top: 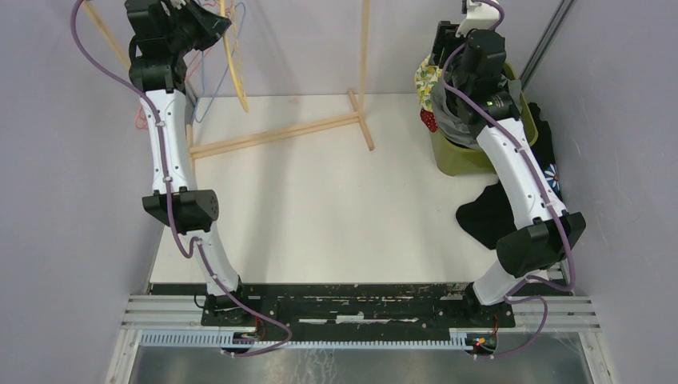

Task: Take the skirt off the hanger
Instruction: Place the hanger at the clothesline.

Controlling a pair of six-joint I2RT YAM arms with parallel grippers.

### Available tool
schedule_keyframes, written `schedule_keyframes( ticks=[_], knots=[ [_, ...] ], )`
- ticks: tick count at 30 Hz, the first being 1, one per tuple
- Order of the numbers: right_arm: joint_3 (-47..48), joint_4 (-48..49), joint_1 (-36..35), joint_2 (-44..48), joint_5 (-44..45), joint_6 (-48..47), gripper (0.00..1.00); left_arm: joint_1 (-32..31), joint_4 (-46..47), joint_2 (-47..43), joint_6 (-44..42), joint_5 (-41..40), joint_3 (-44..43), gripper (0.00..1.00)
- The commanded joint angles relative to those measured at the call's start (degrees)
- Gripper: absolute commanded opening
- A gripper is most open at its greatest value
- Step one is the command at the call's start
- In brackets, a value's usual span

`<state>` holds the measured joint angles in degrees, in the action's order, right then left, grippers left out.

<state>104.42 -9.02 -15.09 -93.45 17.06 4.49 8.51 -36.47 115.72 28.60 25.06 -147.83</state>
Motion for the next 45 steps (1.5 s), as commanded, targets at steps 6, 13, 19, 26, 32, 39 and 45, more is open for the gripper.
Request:
schedule_keyframes(
  ticks=[6, 13, 19, 26, 32, 39, 45],
  knots=[
    [-0.12, 2.75, -0.63, 2.12, 1.22, -1.12, 0.68, -0.44, -3.68, -0.72, -6.53, -8.79, 1.9, 0.28],
    [-0.6, 3.02, -0.68, 1.97, 1.48, -1.76, 0.68, -0.51, -1.53, -2.22, -6.73, -9.38, 2.13, 0.4],
    [-1.01, 3.17, -0.65, 1.73, 1.27, -1.64, 0.68, -0.53, 0.09, -3.63, -6.78, -7.55, 2.99, 0.44],
    [-1.15, 3.37, -0.66, 1.26, 0.91, -1.17, 0.67, -0.44, 1.79, -8.59, -9.5, -8.88, 5.31, 0.53],
    [-1.36, 3.39, -0.68, 1.17, 0.61, -0.89, 0.67, -0.46, 2.52, -12.5, -12.58, -10.45, 8.33, 0.61],
    [-1.59, 3.47, -0.68, 1.11, 0.26, -0.35, 0.67, -0.45, 3.79, -17.2, -16.54, -12.41, 11.94, 0.73],
    [-1.68, 3.36, -0.73, 1.43, 0.08, -0.28, 0.67, -0.43, 3.14, -18.96, -19.31, -14.98, 14.73, 0.76]
  ],
)
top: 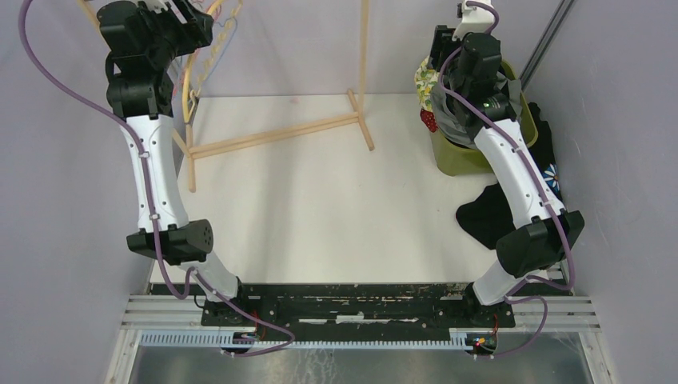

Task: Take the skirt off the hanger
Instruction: Place the hanger at the clothesline, then reset both arms

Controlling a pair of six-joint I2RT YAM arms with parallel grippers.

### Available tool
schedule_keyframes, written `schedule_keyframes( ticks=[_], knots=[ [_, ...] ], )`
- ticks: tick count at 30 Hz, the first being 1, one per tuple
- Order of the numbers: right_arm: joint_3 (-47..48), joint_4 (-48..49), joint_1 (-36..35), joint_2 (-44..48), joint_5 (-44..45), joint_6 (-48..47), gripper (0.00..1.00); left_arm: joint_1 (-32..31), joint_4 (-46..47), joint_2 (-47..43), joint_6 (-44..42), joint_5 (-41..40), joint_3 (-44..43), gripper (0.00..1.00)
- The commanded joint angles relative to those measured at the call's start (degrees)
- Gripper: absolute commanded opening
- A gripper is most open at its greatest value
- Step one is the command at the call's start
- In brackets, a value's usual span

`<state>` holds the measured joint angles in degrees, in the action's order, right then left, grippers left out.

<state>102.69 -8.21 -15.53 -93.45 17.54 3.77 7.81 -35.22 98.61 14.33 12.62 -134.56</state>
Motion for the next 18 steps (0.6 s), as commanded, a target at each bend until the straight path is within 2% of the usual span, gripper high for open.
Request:
schedule_keyframes(
  ticks=[1, 6, 9, 12, 15, 17, 18],
  knots=[
    [-0.03, 2.55, -0.3, 1.6, -0.4, 0.26, 0.67, 0.25, 1.81, -2.05, -5.35, -2.66, 1.94, 0.77],
    [-0.42, 2.76, -0.29, 2.06, -1.05, -2.05, 0.69, 0.06, 2.63, -5.36, -5.97, 1.42, 5.63, 0.77],
    [-1.23, 2.86, -0.25, 2.24, -4.92, -4.18, 0.69, -1.04, 6.67, -9.34, -4.86, 10.07, 12.53, 0.72],
    [-2.47, 2.38, -0.3, 2.92, -7.19, -3.92, 0.69, -5.31, 8.22, -13.06, -5.62, 14.51, 19.24, 0.7],
    [-3.48, 0.95, -0.34, 3.72, -8.02, -3.95, 0.8, -11.27, 7.65, -15.73, -7.93, 13.56, 25.32, 0.69],
    [-4.57, 0.19, -0.32, 4.46, -7.77, -3.9, 0.81, -14.68, 8.01, -17.8, -8.42, 13.15, 30.29, 0.69],
    [-4.95, -0.74, -0.29, 4.84, -7.55, -3.8, 0.87, -15.98, 8.45, -18.78, -8.62, 12.89, 32.77, 0.69]
  ],
)
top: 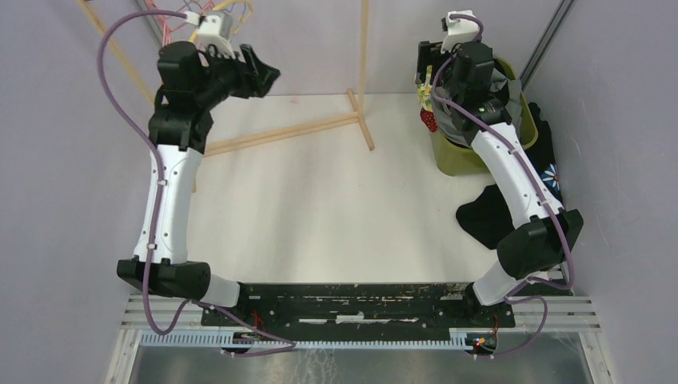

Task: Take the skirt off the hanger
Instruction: Reset both arms

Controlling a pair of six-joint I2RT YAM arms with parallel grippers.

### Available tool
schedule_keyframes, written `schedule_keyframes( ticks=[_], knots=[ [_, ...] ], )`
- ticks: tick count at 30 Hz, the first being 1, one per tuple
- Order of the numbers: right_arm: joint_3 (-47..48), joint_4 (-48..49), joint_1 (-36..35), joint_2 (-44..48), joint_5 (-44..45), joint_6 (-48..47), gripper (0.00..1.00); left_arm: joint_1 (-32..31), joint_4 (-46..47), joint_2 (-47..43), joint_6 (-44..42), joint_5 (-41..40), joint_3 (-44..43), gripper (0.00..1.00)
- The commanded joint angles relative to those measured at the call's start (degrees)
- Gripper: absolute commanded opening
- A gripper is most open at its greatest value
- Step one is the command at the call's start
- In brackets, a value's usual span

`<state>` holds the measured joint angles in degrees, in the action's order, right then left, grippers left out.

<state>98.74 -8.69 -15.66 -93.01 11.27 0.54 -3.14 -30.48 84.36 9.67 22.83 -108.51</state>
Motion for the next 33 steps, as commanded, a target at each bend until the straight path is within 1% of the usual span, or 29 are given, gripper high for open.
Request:
schedule_keyframes(
  ticks=[1, 2, 5, 6, 8, 10, 12, 14, 16, 18, 19, 24, 29, 33],
  knots=[
    [-1.15, -1.47, -0.14, 4.55, -1.36, -0.54, 0.97, -6.06, 4.01, -5.61, -4.26, 1.81, 9.34, 0.7],
    [-1.35, -2.71, -0.25, 4.86, -1.19, -0.49, 1.0, -6.62, 4.56, -6.68, -4.23, 0.73, 11.94, 0.71],
    [-4.27, -5.1, -0.17, 6.46, -1.2, 0.38, 1.0, -7.52, 4.23, -8.53, -4.93, -3.47, 17.81, 0.77],
    [-5.66, -5.59, -0.19, 7.26, -1.85, 0.2, 1.0, -7.89, 3.92, -9.07, -5.49, -4.74, 19.28, 0.8],
    [-8.23, -6.72, -0.25, 8.74, -2.53, 0.37, 1.0, -8.43, 3.56, -9.65, -6.32, -7.97, 22.15, 0.92],
    [-10.0, -9.4, -0.26, 9.86, -4.37, 1.09, 1.0, -8.59, 3.73, -9.76, -6.45, -10.18, 24.45, 0.96],
    [-13.51, -9.23, -0.37, 11.8, -4.88, 3.13, 1.0, -8.94, 4.71, -9.58, -5.51, -12.3, 26.42, 0.99],
    [-17.61, -9.23, -0.82, 14.16, -1.31, 8.07, 1.0, -9.4, 6.04, -9.69, -4.16, -13.0, 28.53, 0.99],
    [-20.7, -11.23, -1.17, 16.21, 2.98, 14.39, 1.0, -9.83, 7.3, -9.54, -2.66, -13.24, 30.5, 0.99],
    [-22.32, -14.36, -1.82, 18.0, 9.42, 21.05, 1.0, -10.45, 7.97, -9.31, -1.98, -13.95, 31.95, 0.99],
    [-22.58, -15.78, -2.08, 18.56, 10.97, 22.49, 0.99, -10.6, 8.18, -9.15, -1.94, -14.4, 32.37, 0.99],
    [-24.1, -15.58, -2.53, 19.65, 12.89, 21.58, 1.0, -11.44, 8.18, -8.04, -4.03, -15.83, 32.62, 0.99],
    [-23.02, -15.51, -3.23, 18.29, 12.71, 21.46, 1.0, -11.48, 8.33, -7.54, -4.21, -17.9, 32.4, 0.99],
    [-22.18, -14.31, -3.32, 16.77, 13.02, 19.52, 1.0, -11.49, 8.51, -7.59, -4.52, -18.04, 32.42, 0.99]
  ],
)
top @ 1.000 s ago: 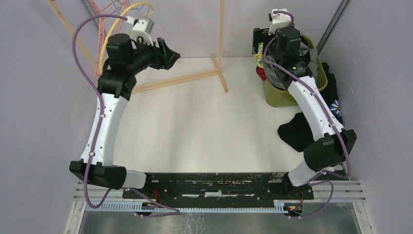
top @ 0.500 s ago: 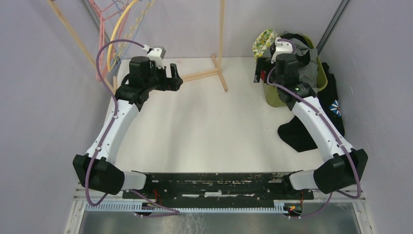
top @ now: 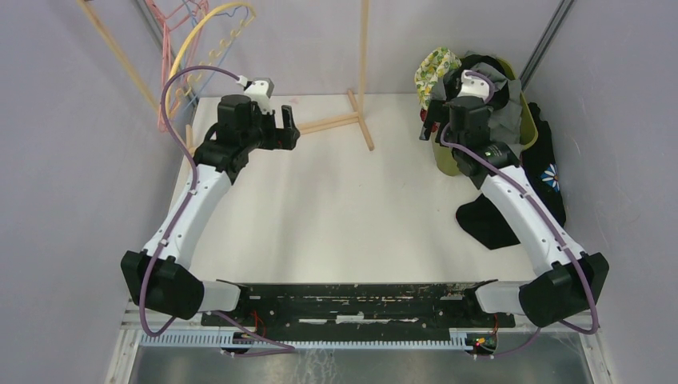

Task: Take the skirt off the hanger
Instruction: Reset both arms

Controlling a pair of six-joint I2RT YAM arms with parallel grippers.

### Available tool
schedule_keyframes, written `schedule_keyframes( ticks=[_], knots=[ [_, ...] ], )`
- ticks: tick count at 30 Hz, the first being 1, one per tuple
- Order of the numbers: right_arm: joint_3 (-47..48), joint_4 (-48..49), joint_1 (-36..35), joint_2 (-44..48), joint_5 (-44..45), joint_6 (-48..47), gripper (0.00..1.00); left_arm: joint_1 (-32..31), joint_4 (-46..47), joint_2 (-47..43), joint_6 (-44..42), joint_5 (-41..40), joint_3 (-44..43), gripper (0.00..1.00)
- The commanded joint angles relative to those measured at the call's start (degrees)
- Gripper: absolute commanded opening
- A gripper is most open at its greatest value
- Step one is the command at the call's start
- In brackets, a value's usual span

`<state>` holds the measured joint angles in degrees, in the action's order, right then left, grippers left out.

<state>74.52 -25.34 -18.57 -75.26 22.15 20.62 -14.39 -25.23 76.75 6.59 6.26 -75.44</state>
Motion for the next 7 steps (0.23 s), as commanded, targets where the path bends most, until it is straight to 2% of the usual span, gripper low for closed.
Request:
schedule_keyframes(
  ticks=[1, 7],
  knots=[
    [2.64, 2.13, -0.44, -1.35, 2.46, -0.89, 1.0, -0.28, 3.26, 0.04, -1.49, -1.37, -0.67, 0.99],
    [3.27, 2.78, -1.02, -2.65, 4.39, -3.83, 1.0, -0.21, 3.43, 0.91, -1.85, -1.53, -1.1, 0.99]
  ],
)
